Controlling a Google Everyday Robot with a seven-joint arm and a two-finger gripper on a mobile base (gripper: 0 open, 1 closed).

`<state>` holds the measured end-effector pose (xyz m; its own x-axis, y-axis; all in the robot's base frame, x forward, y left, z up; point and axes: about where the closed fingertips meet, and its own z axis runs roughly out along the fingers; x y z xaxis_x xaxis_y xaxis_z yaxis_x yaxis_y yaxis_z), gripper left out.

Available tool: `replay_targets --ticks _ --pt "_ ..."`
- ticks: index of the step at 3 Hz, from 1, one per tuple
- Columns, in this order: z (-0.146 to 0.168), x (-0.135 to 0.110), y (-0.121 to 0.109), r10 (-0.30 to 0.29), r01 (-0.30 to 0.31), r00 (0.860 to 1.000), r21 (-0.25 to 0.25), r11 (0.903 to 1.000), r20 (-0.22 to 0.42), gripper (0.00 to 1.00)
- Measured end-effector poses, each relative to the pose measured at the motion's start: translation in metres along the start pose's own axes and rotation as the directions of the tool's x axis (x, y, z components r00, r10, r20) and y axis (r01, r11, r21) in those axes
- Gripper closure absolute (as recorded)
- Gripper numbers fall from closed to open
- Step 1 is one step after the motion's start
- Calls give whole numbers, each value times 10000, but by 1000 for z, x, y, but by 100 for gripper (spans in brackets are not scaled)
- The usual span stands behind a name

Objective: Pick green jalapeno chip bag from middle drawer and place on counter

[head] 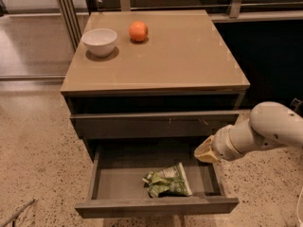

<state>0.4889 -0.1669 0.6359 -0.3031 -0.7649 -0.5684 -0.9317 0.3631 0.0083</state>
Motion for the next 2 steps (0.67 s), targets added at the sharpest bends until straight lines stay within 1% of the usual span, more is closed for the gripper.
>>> replay_targets --ticks 1,2 --pt "69 17 4 -65 61 9961 44 10000 882 100" --pt "139 26 7 83 -53 9852 -180 9998 1712 100"
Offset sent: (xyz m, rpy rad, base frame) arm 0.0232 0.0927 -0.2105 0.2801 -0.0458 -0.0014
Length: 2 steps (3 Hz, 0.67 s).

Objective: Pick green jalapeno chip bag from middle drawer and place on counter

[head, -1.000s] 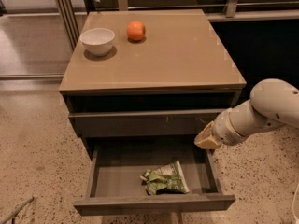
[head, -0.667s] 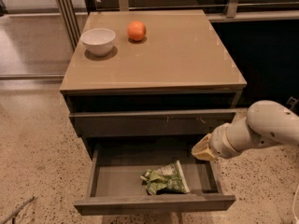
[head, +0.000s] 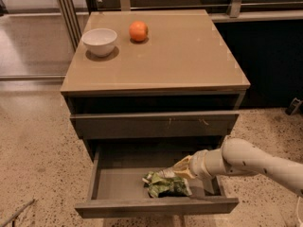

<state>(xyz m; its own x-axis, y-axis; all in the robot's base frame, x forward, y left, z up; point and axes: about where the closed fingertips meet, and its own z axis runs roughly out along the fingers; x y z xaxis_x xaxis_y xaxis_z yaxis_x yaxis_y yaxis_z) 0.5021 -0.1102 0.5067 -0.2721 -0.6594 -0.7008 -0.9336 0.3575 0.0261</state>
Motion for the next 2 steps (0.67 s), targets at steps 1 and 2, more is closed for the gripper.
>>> replay_targets --ticks 1,2 --pt "19 14 8 289 -286 9995 -271 9992 98 100" --pt "19 14 8 289 -287 9995 -277 9992 96 100"
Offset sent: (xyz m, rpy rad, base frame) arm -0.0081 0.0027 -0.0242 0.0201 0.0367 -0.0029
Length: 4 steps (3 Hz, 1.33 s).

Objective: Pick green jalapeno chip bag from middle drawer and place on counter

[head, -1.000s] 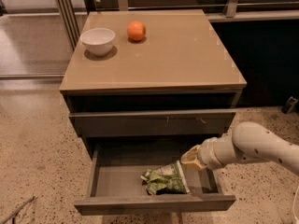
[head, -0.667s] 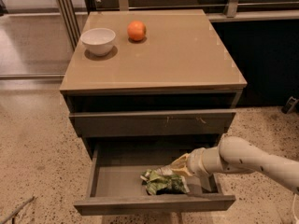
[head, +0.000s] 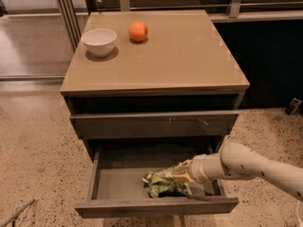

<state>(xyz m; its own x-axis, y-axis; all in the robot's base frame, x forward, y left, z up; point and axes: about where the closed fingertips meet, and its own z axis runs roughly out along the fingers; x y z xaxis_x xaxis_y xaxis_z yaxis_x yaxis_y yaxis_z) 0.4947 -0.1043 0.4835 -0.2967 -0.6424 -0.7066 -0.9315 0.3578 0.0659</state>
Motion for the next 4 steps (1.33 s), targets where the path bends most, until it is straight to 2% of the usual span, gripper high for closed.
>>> replay_targets --ticks 1,3,4 --pt "8 9 5 54 -56 10000 -262 9996 -66 81" --pt "35 21 10 93 -102 9999 -811 9967 -116 36" --pt "46 24 11 74 -78 10000 -962 9953 -45 31"
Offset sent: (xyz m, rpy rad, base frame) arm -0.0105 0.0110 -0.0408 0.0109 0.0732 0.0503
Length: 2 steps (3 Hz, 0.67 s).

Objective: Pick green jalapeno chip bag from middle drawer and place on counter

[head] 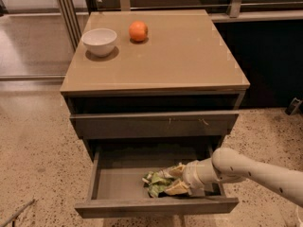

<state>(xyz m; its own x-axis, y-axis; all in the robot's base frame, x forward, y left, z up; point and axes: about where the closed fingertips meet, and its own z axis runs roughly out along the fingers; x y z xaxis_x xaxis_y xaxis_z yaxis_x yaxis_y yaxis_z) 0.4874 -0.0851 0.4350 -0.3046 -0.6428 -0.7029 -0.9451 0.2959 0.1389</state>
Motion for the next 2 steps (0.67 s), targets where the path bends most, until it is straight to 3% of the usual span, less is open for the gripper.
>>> replay_targets --ticks 1,2 --pt "12 1 -1 -197 198 9998 -114 9997 93 23" --pt "25 2 -3 -400 403 9990 -134 9991 208 24"
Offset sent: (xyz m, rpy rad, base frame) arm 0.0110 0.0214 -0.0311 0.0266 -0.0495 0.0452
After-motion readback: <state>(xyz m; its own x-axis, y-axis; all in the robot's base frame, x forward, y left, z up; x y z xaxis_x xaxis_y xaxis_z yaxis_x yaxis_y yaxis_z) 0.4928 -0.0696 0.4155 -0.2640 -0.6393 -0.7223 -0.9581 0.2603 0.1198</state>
